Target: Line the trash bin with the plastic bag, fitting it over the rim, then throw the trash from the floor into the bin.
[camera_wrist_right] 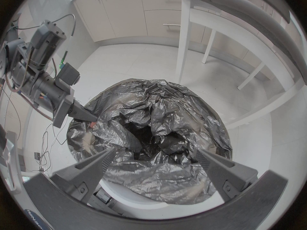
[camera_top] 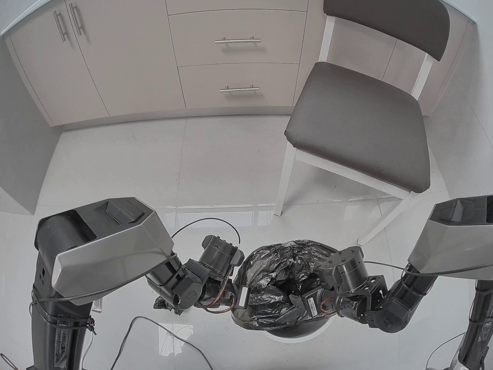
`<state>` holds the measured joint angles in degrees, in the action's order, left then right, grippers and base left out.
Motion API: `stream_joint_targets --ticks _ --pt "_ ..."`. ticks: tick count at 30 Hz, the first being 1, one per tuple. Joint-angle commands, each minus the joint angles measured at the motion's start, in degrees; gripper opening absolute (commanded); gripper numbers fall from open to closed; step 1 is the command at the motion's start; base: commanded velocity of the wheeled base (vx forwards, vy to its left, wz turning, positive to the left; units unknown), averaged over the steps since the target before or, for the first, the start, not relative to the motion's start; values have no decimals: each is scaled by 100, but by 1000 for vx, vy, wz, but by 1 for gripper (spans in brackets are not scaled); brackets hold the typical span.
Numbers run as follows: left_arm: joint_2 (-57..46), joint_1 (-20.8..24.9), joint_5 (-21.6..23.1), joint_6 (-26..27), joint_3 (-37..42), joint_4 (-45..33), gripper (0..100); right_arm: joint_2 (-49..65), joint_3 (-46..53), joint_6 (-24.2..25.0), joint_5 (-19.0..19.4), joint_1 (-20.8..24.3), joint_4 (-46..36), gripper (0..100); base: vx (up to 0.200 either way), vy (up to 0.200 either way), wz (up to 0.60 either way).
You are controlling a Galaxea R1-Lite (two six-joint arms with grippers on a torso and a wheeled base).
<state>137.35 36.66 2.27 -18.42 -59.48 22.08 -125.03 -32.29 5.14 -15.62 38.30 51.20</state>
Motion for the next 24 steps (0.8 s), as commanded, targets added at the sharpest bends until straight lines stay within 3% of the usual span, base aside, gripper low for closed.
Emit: stream_joint_targets --ticks 1,18,24 --pt "11 -1 2 -4 6 7 0 -496 -392 4 -12 37 -40 100 0 0 0" --pt "11 -1 2 -12 15 16 0 -646 -163 74 -3 142 -286 100 0 0 0" --pt "29 -1 -7 -12 77 148 0 -611 223 373 -3 345 -242 100 0 0 0"
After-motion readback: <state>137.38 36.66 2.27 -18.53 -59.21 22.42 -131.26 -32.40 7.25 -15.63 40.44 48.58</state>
